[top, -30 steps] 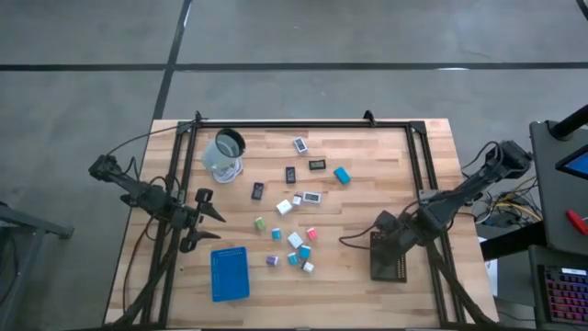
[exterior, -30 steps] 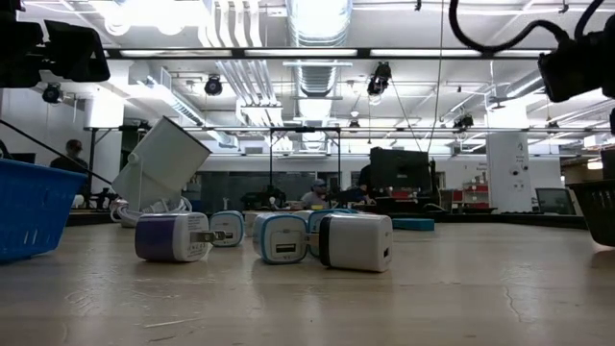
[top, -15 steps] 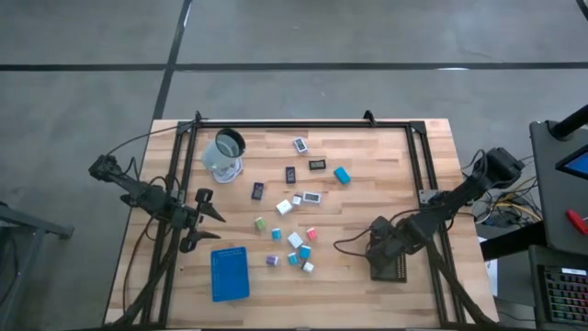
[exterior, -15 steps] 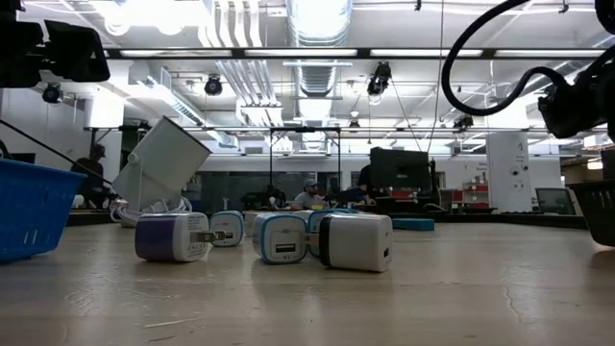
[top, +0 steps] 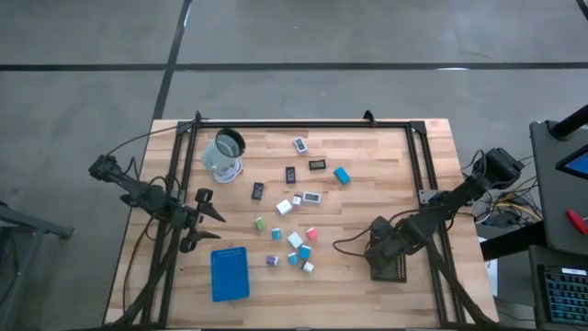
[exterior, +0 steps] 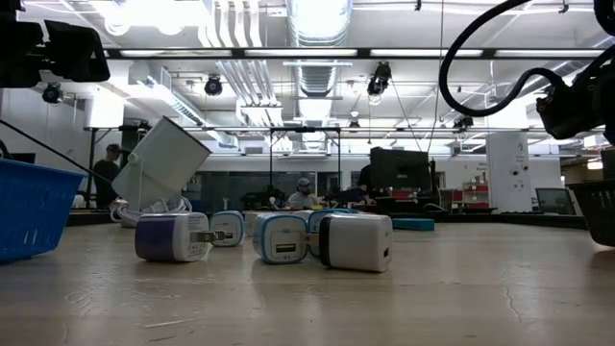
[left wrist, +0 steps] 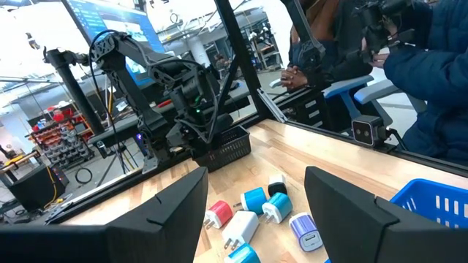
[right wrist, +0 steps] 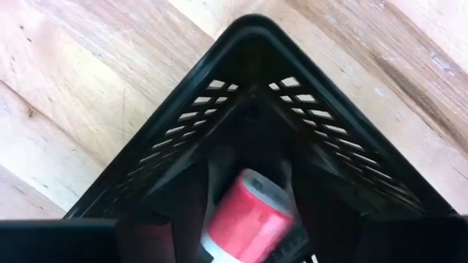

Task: Pick & Place Office items
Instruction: Put the pink charger adapter into the black bin

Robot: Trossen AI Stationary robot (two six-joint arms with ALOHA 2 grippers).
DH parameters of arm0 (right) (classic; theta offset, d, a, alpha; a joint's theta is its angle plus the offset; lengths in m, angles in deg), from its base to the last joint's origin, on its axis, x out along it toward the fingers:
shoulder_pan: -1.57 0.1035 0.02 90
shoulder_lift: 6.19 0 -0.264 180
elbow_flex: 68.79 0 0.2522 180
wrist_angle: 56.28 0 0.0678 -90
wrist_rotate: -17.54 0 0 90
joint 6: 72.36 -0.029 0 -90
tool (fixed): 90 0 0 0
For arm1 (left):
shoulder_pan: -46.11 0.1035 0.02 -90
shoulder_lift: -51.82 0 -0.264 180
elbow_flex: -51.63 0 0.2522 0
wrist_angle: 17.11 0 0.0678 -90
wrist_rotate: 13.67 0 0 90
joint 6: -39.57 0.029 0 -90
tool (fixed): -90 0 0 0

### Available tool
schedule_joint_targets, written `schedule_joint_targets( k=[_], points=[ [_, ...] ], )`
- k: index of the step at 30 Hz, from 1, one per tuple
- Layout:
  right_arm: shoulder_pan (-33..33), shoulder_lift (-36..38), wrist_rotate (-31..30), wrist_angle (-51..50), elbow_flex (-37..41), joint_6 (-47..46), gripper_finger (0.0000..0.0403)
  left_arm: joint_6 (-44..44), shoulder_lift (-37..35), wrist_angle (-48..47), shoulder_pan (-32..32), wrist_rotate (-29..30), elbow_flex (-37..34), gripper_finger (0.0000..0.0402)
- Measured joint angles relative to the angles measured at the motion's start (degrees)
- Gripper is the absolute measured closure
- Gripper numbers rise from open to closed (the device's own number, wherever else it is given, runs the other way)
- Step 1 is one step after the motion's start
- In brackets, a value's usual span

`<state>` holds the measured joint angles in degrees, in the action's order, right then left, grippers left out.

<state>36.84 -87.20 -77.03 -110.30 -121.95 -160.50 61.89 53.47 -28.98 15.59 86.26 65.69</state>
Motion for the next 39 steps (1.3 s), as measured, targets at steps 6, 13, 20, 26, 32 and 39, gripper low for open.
schedule_joint_targets(
  k=[6, 13, 20, 26, 32, 39],
  points=[
    [0.00, 0.00, -0.12, 0.01, 0.00, 0.00, 0.0204, 0.01, 0.00, 0.00, 0.00, 0.02, 0.00, 0.0168],
    [0.00, 0.17, -0.12, -0.10, -0.24, 0.02, 0.0204, 0.01, 0.00, 0.00, 0.00, 0.01, 0.00, 0.0168],
    [0.00, 3.37, -1.89, -2.37, -1.28, -0.71, 0.0204, -0.02, 0.00, 0.00, 0.01, 0.02, 0.00, 0.0168],
    [0.02, 8.36, -4.90, -2.98, -3.29, 3.27, 0.0204, 0.01, 0.00, 0.00, 0.00, 0.02, 0.00, 0.0168],
    [0.00, 13.71, -15.13, -3.23, -5.09, 10.84, 0.0204, 0.00, 0.00, -0.01, 0.00, 0.00, 0.00, 0.0168],
    [-0.05, 15.48, -30.22, 1.77, -5.29, 21.67, 0.0204, -0.01, 0.00, 0.00, 0.00, 0.02, 0.00, 0.0168]
  ],
)
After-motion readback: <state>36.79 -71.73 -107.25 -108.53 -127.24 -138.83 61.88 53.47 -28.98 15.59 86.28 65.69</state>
